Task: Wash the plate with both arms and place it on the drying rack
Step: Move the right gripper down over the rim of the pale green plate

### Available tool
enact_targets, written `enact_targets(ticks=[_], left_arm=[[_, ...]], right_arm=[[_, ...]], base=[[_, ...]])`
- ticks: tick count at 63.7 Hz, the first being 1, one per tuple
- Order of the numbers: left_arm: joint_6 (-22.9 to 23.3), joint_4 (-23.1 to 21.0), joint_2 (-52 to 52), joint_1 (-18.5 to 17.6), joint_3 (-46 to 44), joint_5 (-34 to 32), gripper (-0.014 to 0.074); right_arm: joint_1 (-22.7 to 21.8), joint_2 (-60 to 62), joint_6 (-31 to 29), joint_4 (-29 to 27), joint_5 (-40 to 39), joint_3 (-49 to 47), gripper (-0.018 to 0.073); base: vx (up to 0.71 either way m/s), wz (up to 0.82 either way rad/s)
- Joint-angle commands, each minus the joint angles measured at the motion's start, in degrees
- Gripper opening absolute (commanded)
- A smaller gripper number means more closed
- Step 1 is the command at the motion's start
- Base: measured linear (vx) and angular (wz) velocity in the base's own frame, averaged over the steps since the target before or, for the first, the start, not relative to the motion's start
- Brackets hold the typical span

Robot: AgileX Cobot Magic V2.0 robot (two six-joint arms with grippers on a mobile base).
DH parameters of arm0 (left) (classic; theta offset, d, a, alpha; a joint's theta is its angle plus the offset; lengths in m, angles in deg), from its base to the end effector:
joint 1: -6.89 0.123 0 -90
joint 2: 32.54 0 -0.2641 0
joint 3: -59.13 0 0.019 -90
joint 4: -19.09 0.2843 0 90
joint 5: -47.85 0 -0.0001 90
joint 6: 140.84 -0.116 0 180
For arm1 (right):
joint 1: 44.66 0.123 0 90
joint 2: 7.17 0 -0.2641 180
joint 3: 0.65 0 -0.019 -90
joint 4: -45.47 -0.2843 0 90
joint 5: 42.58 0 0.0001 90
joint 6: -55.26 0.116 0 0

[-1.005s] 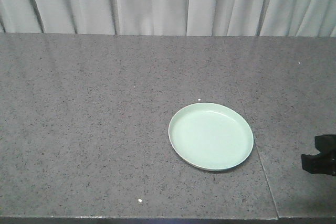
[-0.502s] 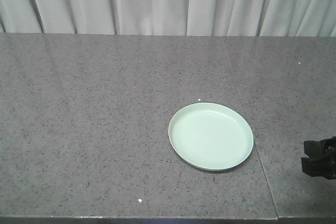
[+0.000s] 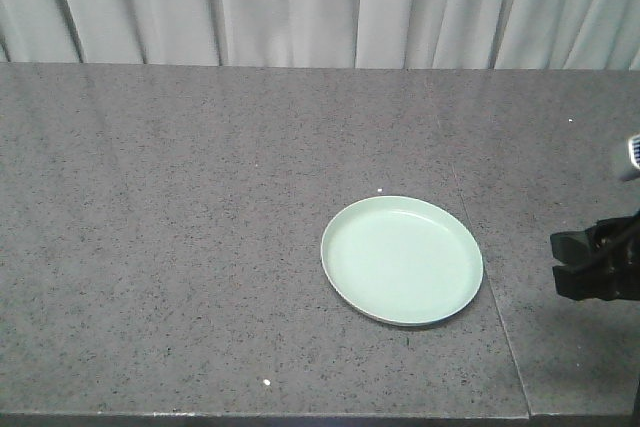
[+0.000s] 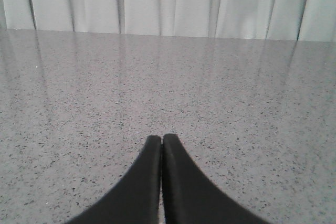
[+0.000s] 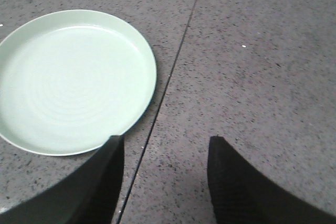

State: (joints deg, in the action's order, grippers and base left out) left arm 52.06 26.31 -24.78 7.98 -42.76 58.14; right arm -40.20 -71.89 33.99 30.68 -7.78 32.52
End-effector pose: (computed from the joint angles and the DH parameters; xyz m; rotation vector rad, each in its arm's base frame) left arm 0.1357 0.0052 0.1857 -0.1176 1.6729 -0.0431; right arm 0.2548 0.0368 0.2651 -0.3440 2.2680 0.1268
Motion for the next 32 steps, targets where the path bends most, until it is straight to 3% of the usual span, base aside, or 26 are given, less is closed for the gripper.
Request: enact_targets(ticks=[1, 7, 19, 24, 32], left_arm=[[0.50, 0.01, -0.92, 0.02, 0.87, -4.08, -0.0006], [0.50, 0.01, -0.92, 0.02, 0.87, -4.08, -0.0006], [0.50, 0.01, -0.92, 0.02, 0.87, -4.08, -0.0006], [0.50, 0.01, -0.92, 0.02, 0.87, -4.08, -0.0006], [0.50, 0.01, -0.92, 0.02, 0.87, -4.08, -0.0006]], right_arm=[[-0.20, -3.74, -5.45, -5.15, 0.72, -6.14, 0.0353], [-0.20, -8.17, -7.89, -7.73, 2.77, -9.96, 0.0353], [0.28, -17.11, -6.81, -9.43, 8.26, -16.53, 0.0353], [2.61, -20.67, -6.09, -7.25, 11.17, -19.84, 0.0353], [6.91, -26.46, 3.34, 0.60, 12.88, -24.96, 0.0353]], base=[[0.00, 0.00], [0.00, 0.00], [0.00, 0.00], [0.00, 0.00], [0.00, 0.00]])
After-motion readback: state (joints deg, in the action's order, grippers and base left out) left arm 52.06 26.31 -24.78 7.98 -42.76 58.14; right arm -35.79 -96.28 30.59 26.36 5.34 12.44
